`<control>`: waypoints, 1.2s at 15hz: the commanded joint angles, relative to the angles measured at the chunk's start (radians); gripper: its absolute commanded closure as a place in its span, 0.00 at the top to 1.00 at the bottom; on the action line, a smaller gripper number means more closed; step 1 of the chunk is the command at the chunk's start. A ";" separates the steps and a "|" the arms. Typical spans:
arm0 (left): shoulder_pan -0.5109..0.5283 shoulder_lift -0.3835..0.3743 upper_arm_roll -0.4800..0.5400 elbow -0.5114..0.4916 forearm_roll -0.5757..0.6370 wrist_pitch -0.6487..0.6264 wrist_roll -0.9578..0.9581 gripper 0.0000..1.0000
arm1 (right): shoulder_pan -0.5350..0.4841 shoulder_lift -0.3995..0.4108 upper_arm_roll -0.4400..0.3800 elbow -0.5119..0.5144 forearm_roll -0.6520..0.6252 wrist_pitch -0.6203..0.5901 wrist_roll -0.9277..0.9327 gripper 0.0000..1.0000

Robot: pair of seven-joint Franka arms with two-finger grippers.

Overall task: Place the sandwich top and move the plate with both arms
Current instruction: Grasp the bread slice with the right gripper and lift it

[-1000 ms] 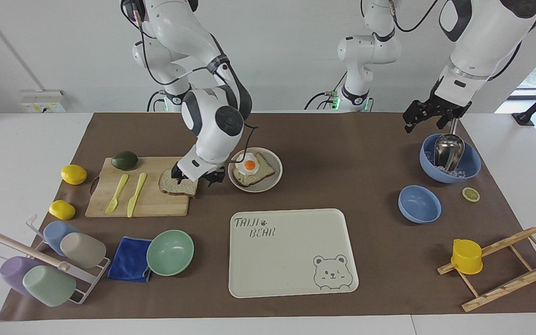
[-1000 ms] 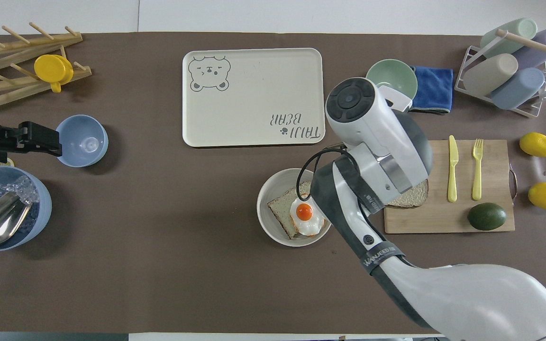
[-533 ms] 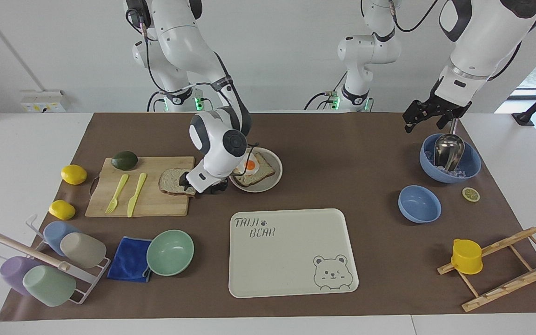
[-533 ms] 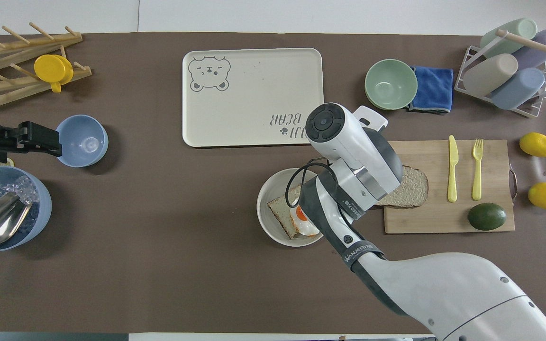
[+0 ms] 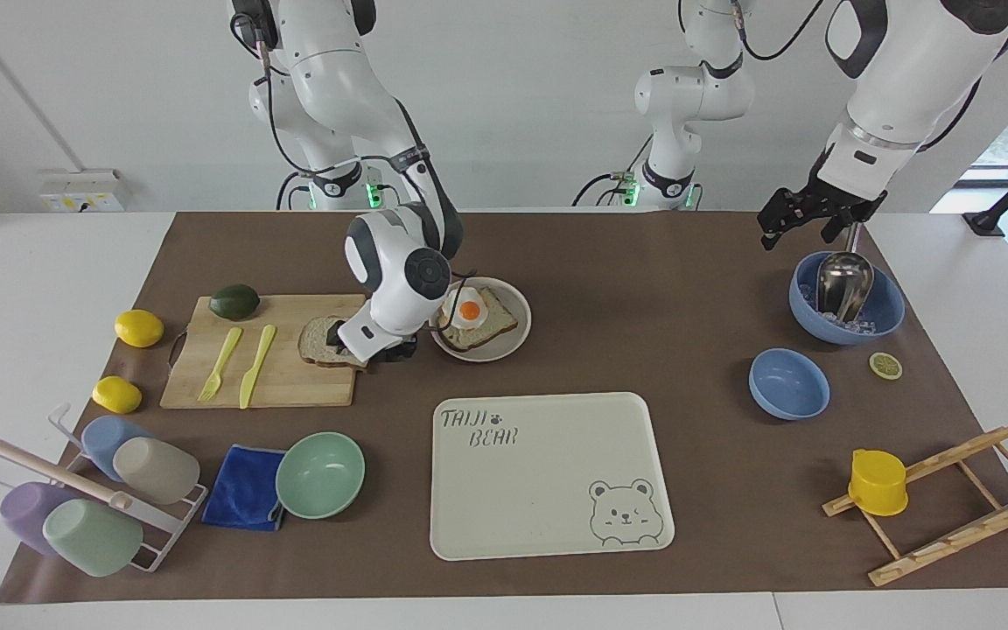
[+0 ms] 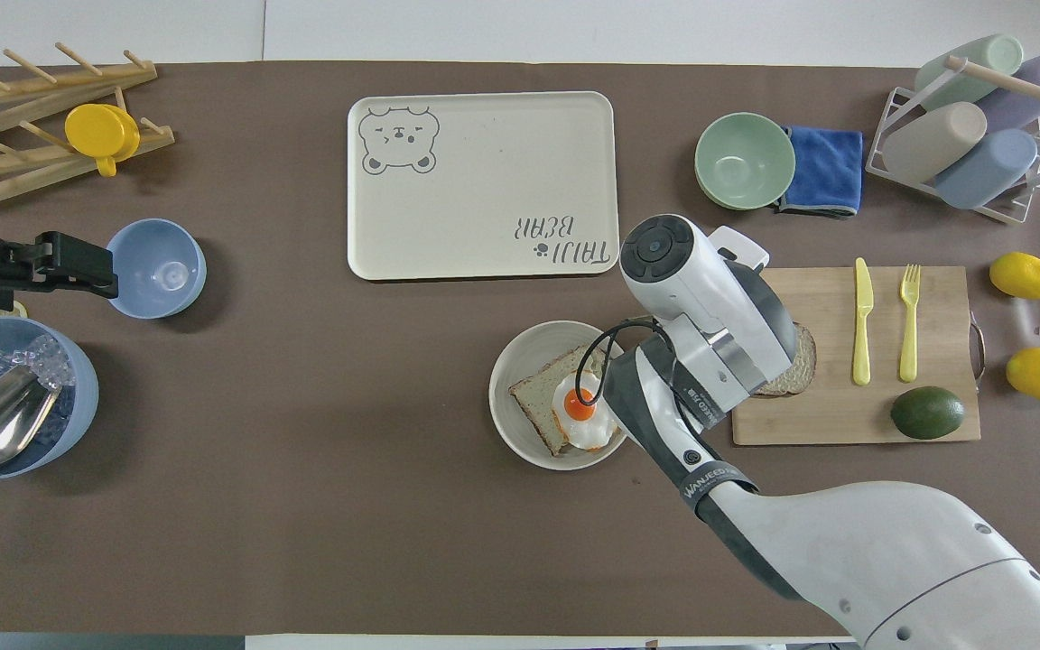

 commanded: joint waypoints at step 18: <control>0.006 -0.026 -0.003 -0.025 0.016 -0.007 0.005 1.00 | -0.002 -0.039 0.005 -0.049 -0.042 -0.048 0.027 0.21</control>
